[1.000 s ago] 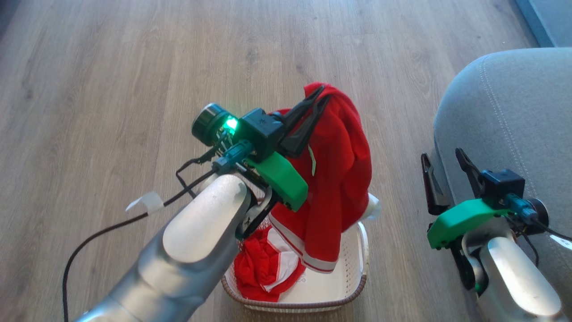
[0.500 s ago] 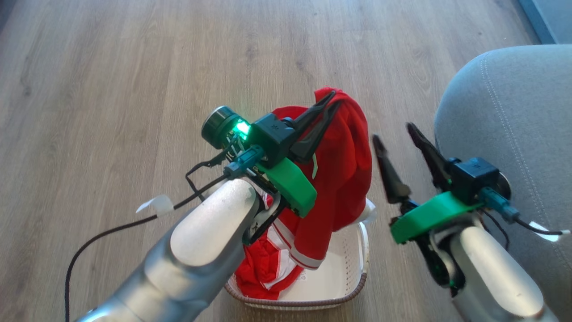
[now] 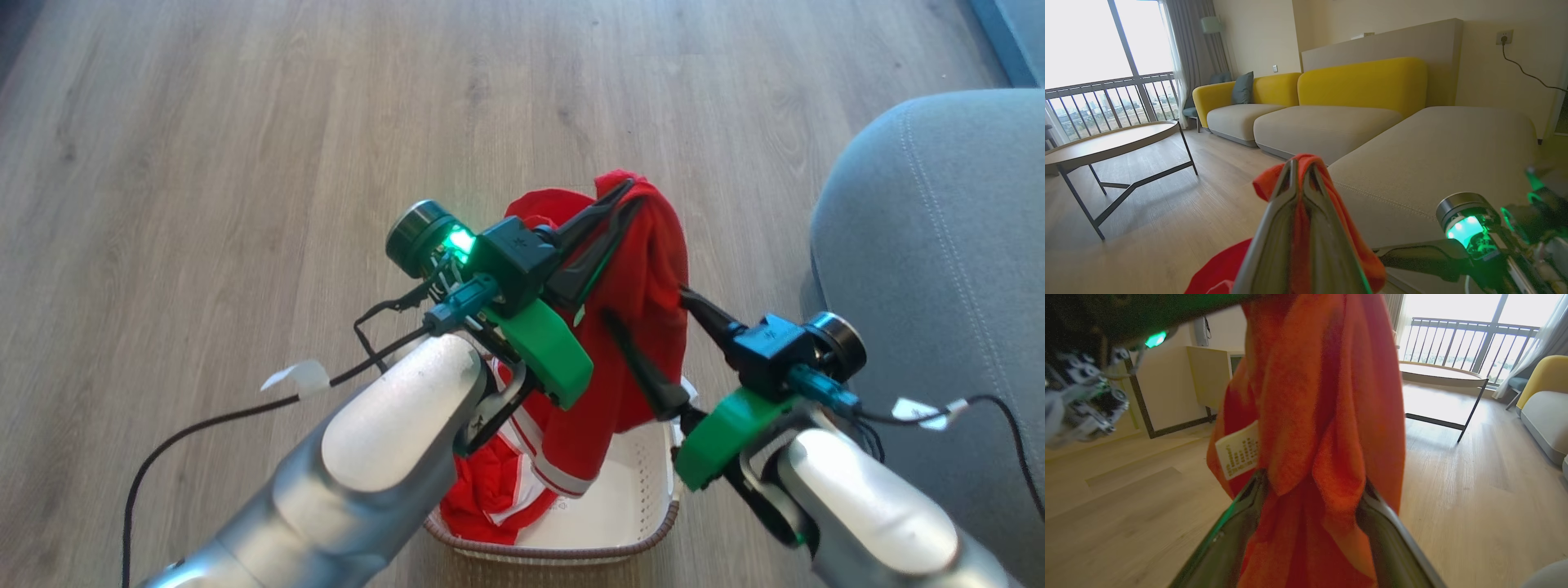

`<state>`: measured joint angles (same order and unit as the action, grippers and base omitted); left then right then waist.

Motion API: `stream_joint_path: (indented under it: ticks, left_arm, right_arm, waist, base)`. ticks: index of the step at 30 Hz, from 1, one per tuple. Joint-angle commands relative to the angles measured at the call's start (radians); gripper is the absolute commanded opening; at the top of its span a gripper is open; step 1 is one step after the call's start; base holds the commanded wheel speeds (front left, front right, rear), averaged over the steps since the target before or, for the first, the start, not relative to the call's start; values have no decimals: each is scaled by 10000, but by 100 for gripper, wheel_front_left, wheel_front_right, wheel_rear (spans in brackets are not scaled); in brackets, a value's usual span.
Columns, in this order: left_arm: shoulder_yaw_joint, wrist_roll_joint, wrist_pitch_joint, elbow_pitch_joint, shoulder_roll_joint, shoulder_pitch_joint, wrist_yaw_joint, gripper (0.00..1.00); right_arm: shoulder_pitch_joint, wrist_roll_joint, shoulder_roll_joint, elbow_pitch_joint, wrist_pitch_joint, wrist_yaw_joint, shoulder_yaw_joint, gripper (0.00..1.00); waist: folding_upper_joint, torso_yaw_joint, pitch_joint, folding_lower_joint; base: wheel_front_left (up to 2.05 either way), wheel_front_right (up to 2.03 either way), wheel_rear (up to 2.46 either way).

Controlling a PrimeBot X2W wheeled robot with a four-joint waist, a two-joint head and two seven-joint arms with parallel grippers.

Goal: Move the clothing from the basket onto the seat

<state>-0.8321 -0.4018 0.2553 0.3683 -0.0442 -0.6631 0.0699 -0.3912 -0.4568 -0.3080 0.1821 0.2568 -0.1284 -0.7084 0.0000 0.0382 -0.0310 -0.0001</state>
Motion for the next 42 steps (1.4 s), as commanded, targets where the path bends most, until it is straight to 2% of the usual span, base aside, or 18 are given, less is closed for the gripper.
stream_joint_path:
  ticks: [1,5,11,12,13,19,20,21,22,27,35,42]
  left_arm:
    - [305,-104,64,-424,-60,-711,-44,0]
    - [86,-263,65,-579,-60,-697,-51,0]
    - [-178,-435,65,-691,-60,-610,-44,0]
    - [-193,-473,65,-691,-60,-588,-52,0]
    - [-214,-492,65,-700,-60,-571,-59,0]
    - [-260,-476,65,-672,-60,-508,-30,0]
    - [-253,-506,65,-639,-60,-475,12,4]
    - [-256,-528,65,-575,-60,-444,62,97]
    - [-267,-583,65,-503,-60,-407,132,100]
    - [-269,-665,65,-115,-60,-326,394,100]
    - [43,-468,65,2,-60,-140,525,100]
    - [297,-381,65,-118,-60,130,587,100]
  right_arm:
    - [-449,71,17,-93,49,-23,-54,100]
    - [-894,173,355,1323,49,-23,-329,100]
    - [-1370,110,808,2211,49,-23,-561,100]
    - [-1414,85,860,2245,49,-23,-531,67]
    - [-1413,7,917,2238,49,-23,-424,0]
    - [-1165,-138,861,1921,49,-23,45,0]
    - [-1132,-134,834,1870,49,-23,59,0]
    - [-1111,-122,815,1807,49,-23,97,0]
    - [-1084,-121,809,1736,49,-23,156,0]
    - [-880,-65,747,1368,49,-23,530,0]
    - [-551,-7,638,941,49,-23,1171,0]
    - [-314,55,535,359,49,-23,1567,0]
  waist:
    - [0,40,10,1]
    - [0,220,43,1]
    - [0,439,40,1]
    - [0,461,34,1]
    - [0,481,25,1]
    - [0,431,-69,1]
    - [0,398,-82,1]
    - [0,358,-96,1]
    - [0,316,-100,1]
    - [0,117,-143,1]
    - [0,-233,-216,1]
    - [0,-1178,-196,1]
  base:
    - [0,0,0]
    - [0,0,0]
    - [0,0,0]
    - [0,0,0]
    - [0,0,0]
    - [0,0,0]
    - [0,0,0]
    - [0,0,0]
    - [0,0,0]
    - [0,0,0]
    - [0,0,0]
    - [0,0,0]
